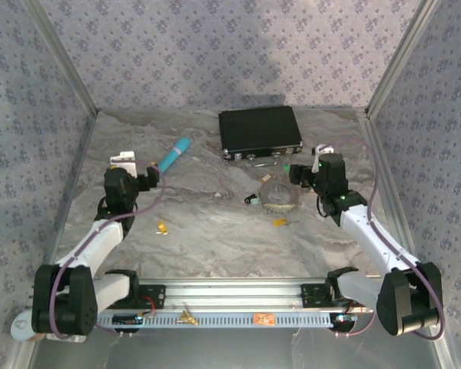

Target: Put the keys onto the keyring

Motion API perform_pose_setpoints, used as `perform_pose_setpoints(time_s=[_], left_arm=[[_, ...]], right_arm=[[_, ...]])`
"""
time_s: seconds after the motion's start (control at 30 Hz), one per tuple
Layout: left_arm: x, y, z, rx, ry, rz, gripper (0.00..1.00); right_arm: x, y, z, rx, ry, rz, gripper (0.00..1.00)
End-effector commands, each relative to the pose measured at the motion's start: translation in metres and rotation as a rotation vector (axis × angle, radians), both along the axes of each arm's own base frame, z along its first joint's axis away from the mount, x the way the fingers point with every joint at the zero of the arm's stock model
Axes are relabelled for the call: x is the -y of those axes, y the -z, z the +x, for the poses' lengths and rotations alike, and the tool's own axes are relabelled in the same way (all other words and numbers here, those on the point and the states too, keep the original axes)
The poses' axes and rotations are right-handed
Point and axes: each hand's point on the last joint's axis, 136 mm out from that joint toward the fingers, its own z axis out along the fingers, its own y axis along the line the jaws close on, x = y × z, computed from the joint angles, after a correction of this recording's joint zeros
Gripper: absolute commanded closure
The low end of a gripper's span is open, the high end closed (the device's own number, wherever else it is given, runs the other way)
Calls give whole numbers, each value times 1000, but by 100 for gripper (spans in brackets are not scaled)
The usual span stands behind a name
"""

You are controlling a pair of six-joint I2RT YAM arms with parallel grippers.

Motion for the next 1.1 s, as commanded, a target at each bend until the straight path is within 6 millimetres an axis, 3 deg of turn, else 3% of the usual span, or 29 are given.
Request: perform_pose_setpoints(time_s=[0.0,0.1,0.27,0.4,0.67,1.07], left_arm=[[18,-10,-12,-40,41,-104,2],[45,-12,-27,-46,128,-161,2],[87,-8,-54,-67,229,-227,2],[110,4,-68,-72,271,-260,3],[127,22,-71,-109,293,-244,3],[143,22,-65,-111,333,-219,3]], right_arm=[[5,32,-55,-293,124,45,31],[-16,43,-79,-407,105,154,55],[-45,56,-95,-503,153,358,63],[-59,69,-91,-529,197,460,69],[-75,91,-79,-565,250,524,78],[-86,114,-69,-603,266,449,76]])
